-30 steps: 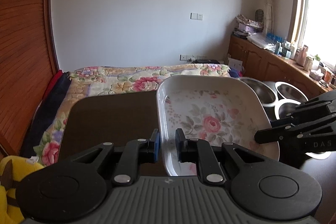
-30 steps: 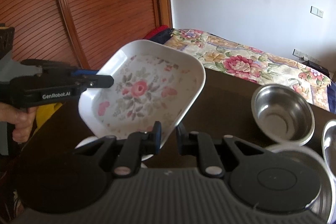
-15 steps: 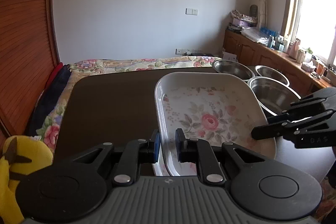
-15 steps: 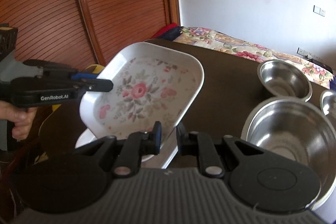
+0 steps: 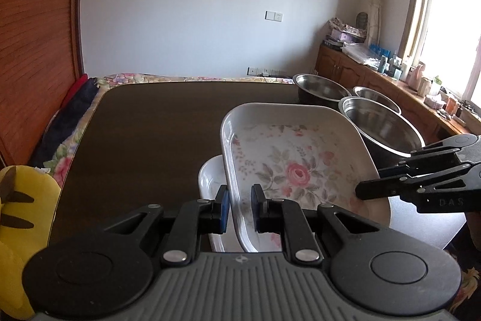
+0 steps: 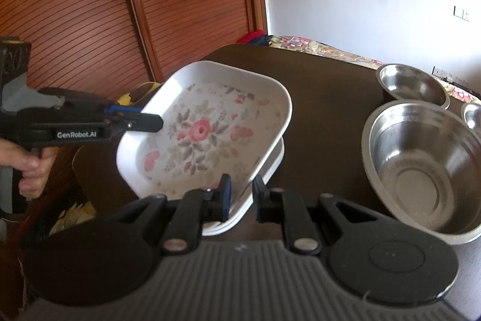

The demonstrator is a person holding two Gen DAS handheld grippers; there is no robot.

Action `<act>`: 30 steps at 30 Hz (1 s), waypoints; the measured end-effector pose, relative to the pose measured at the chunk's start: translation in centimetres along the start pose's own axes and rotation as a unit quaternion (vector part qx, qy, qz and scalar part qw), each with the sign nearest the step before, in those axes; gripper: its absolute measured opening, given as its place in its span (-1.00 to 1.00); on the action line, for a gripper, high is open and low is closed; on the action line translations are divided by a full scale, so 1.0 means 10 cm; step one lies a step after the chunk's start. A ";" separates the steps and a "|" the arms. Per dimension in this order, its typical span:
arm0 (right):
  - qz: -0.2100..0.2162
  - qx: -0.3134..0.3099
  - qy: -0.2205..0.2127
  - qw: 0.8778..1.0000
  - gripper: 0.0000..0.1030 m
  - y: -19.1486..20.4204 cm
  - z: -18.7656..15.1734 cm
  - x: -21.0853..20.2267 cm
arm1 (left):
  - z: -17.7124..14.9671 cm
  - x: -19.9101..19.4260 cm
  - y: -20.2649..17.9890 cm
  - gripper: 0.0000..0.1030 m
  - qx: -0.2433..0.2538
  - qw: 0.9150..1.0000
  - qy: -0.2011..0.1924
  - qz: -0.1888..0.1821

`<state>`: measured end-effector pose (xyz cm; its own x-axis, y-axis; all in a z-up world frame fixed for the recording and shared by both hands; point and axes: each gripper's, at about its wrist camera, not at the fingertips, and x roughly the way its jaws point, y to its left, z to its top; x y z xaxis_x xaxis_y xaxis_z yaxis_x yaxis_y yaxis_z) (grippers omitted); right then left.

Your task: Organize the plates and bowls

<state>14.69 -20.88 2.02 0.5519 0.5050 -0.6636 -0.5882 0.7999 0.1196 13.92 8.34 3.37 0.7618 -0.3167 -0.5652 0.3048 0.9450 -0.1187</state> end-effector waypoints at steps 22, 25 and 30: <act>-0.006 0.007 -0.009 1.000 -0.66 0.02 -0.09 0.10 | -0.12 0.19 0.05 -0.12 -0.005 1.000 0.006 0.015; -0.014 0.003 -0.011 1.000 -0.62 0.04 -0.09 0.11 | -0.13 0.20 0.08 -0.12 -0.009 1.000 0.004 0.018; -0.021 0.007 -0.032 0.999 -0.54 0.04 -0.14 0.12 | -0.18 0.19 0.09 -0.10 -0.014 1.000 -0.003 0.019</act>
<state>14.23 -20.42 0.25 0.6131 0.4904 -0.6194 -0.5550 0.8253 0.1039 14.61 8.73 0.76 0.7764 -0.2807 -0.5643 0.2599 0.9583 -0.1191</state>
